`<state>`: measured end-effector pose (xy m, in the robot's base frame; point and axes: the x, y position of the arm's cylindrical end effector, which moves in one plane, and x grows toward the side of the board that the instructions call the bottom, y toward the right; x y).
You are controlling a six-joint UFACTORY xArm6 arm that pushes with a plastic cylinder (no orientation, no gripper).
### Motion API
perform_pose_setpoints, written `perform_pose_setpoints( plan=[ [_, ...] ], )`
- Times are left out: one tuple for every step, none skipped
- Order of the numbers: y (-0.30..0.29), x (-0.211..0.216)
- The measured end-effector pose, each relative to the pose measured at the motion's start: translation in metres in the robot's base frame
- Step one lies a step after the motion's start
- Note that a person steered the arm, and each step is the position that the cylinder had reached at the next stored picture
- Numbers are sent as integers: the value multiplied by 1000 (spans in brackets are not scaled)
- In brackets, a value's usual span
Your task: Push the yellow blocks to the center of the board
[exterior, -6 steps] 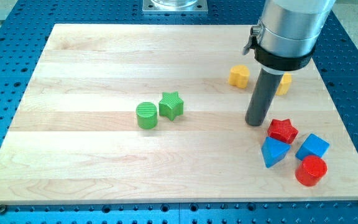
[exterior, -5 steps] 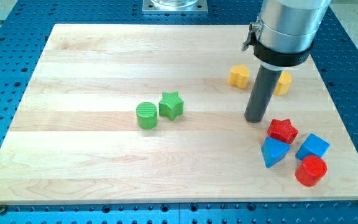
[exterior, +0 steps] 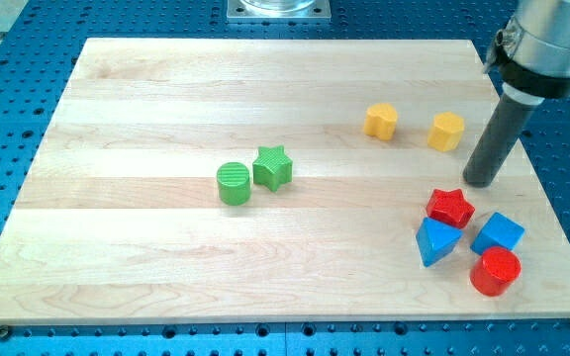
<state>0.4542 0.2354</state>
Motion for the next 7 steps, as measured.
perform_pose_setpoints(
  plan=[
    [4,-33],
    [-37,-47],
    [-19,-63],
    [-15,-79],
    [-63,-79],
    [-82,-79],
    [-132,-72]
  ],
)
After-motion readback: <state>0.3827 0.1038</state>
